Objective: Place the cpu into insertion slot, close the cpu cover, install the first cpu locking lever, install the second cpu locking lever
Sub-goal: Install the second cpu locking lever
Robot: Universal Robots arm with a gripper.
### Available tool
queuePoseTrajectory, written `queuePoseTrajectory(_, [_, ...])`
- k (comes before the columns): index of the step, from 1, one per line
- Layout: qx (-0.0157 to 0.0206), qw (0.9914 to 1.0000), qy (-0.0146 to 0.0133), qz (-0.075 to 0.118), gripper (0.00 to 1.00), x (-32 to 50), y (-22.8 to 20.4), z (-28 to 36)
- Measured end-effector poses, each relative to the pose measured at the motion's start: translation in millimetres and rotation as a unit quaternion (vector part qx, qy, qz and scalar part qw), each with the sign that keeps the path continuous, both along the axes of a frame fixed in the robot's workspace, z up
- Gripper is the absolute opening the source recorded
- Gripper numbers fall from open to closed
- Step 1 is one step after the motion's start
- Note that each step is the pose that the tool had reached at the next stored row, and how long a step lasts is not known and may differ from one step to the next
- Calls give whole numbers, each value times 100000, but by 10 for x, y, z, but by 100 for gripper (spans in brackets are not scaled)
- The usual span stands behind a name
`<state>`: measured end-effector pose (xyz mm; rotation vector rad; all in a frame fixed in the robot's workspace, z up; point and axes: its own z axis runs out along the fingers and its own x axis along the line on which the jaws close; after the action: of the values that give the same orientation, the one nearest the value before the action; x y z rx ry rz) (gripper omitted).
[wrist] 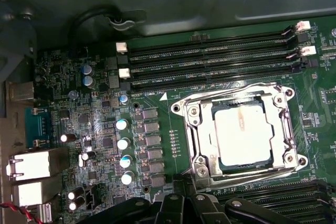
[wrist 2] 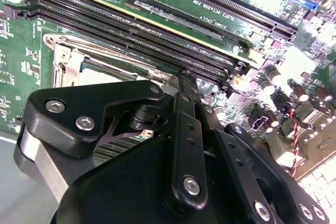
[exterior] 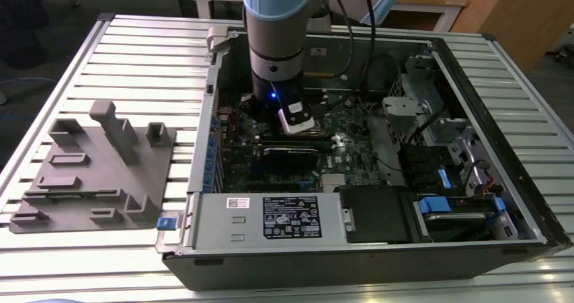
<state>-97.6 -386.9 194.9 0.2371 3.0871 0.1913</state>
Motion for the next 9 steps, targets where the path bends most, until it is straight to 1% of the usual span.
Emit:
queuePoseTrajectory(2, [34, 100000, -17, -1, 11, 0, 1, 30])
queuePoseTrajectory(6, [15, 100000, -2, -2, 11, 0, 0, 133])
queuePoseTrajectory(9, [16, 100000, -2, -4, 11, 0, 0, 193])
